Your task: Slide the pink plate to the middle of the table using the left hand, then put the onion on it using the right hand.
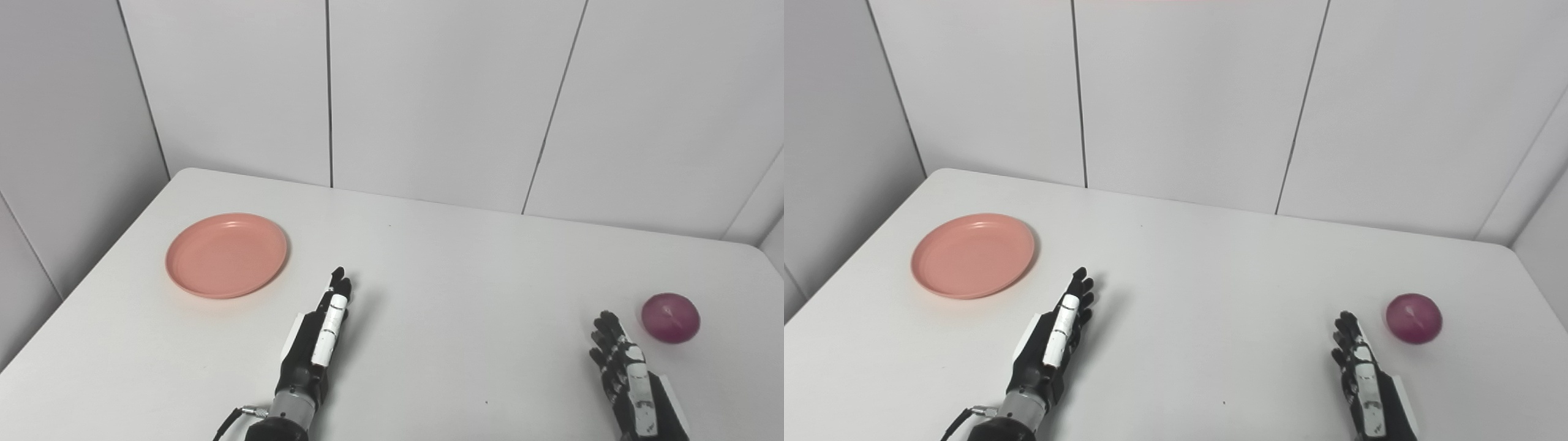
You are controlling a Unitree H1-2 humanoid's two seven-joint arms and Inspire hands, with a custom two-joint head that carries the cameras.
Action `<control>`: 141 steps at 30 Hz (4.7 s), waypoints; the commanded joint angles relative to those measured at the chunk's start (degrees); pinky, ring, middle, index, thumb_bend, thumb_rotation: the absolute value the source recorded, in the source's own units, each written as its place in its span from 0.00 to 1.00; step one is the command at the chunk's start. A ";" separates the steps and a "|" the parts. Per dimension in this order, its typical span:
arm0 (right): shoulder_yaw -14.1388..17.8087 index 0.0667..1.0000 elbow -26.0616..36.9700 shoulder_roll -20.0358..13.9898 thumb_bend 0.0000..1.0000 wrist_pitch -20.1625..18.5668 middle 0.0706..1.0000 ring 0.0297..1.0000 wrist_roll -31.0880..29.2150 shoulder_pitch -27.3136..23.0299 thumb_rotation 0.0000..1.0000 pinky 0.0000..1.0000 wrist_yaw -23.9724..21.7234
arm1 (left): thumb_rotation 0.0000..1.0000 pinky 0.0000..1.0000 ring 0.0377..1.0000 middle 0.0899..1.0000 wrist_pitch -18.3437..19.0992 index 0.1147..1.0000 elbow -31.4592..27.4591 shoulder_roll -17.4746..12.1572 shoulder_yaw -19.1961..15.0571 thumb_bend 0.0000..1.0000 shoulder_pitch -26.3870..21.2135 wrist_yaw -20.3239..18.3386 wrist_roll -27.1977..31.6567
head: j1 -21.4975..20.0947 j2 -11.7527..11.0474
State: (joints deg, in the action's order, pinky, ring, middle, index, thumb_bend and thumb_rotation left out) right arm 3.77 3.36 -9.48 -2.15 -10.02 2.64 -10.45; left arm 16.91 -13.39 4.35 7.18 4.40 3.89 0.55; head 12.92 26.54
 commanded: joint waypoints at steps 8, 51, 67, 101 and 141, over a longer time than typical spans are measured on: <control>1.57 0.99 -4.69 -1.79 0.84 1.72 1.00 1.00 -0.93 1.84 1.00 1.00 -0.58 | 0.96 1.00 1.00 1.00 0.22 1.00 0.80 2.97 1.60 0.74 4.65 1.79 -0.37 | 3.65 -0.94; 0.82 0.99 -6.56 -2.20 0.99 3.61 0.99 1.00 -1.38 1.78 1.00 1.00 -1.87 | 0.95 0.91 0.84 0.82 -3.20 0.79 -4.56 -0.95 -6.70 0.80 -11.99 1.56 6.03 | 5.67 -3.29; 0.92 0.98 -7.23 -1.45 0.99 4.07 0.98 1.00 -1.50 1.36 1.00 1.00 -1.96 | 0.99 0.83 0.82 0.79 1.17 0.73 -1.21 -12.01 -15.70 0.86 -26.85 0.13 8.29 | 5.33 -3.69; 0.52 0.97 -7.53 -1.41 0.98 4.18 0.97 1.00 -0.59 1.17 1.00 1.00 -1.82 | 0.94 0.77 0.80 0.76 -8.08 0.76 38.74 -28.96 -28.05 0.83 -39.53 1.21 8.60 | 4.75 -3.49; 0.46 0.96 -4.32 -1.30 0.97 1.72 0.95 0.98 -0.18 1.97 1.00 1.00 -1.03 | 0.93 0.78 0.80 0.81 -9.07 0.81 46.94 -25.29 -27.22 0.78 -33.72 -4.66 14.77 | 3.61 -1.56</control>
State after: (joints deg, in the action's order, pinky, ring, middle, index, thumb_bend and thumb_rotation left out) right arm 5.01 0.88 -12.08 0.26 -9.97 2.08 -11.55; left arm 6.47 36.37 -21.25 -20.79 -28.05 0.59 14.63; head 16.61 24.96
